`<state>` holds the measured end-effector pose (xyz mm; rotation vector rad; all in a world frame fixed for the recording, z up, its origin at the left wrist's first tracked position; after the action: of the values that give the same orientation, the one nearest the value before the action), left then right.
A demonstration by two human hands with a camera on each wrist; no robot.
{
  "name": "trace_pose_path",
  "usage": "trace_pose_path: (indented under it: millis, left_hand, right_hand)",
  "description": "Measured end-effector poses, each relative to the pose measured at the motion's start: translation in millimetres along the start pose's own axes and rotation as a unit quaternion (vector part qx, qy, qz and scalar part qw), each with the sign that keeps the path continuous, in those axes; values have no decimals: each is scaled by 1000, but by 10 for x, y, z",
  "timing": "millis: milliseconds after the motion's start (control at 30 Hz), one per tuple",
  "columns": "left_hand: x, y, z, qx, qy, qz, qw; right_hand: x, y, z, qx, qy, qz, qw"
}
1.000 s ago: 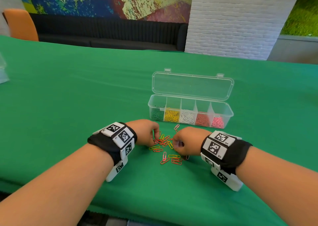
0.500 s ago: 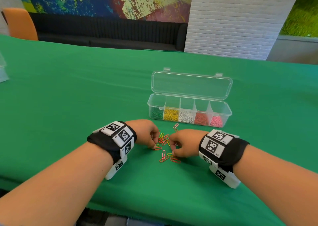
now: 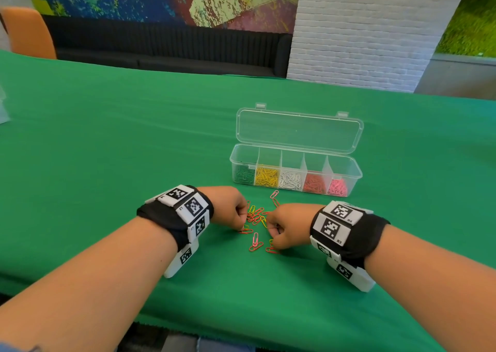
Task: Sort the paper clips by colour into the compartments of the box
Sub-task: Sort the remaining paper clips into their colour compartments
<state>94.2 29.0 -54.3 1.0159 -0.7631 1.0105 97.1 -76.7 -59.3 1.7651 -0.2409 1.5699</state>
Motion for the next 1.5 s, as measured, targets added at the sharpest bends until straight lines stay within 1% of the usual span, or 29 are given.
trace_pose_path:
  millis: [67,200,267,433,600,767,867,933,1000,1067,1167,1367,1433,1500]
  left_hand:
    - [31,8,15,-6,12,20,1000]
    - [138,20,31,-16,31,80,996]
    - [168,17,16,-11,56,94,994]
    - [164,19,-3,7,114,81,990]
    - [174,28,-17,40,81,48,995]
    - [201,43,-58,72,53,53,995]
    - [216,15,-4,67,47,59,995]
    - [224,-13,67,52,31,68,996]
    - [202,-41,139,45,5,63,997]
    - [166,-71,182,48,-25,52,997]
    - [154,-108,179,60,-37,52,996]
    - [130,-179,89,69,19,57,996]
    - [117,-184,91,69,27,54,996]
    - [118,-183,93,68,24,52,996]
  right_hand:
    - [31,10,25,-13,-12,20,1000]
    - [113,29,113,-34,-48,57,997]
    - [147,42,170,-45,-74,76,993]
    - [191,84,247,-58,-111,95,987]
    - [217,96,244,-76,-165,85,980]
    - [254,65,247,-101,-217,78,968]
    - [270,50,183,-98,-192,64,974]
    - [236,27,112,-87,-138,47,985]
    - [191,0,69,-87,-78,52,992]
    - [168,-16,46,-84,-51,64,993]
    - [174,-36,78,-81,-55,73,993]
    - [227,-15,57,-61,-43,104,992]
    - [255,0,36,-54,-41,122,990]
    - [264,2,12,-43,-27,122,991]
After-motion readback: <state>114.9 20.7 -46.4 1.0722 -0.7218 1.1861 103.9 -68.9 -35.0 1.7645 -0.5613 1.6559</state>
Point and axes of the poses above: each hand's wrist, its own y-axis away from the middle knuckle, its own x-axis out of the back of the hand, z = x × y, the point moved 7 cm from there along -y, towards the middle knuckle, and after that the axes turned 8 degrees about y, right-handed, at the moved point
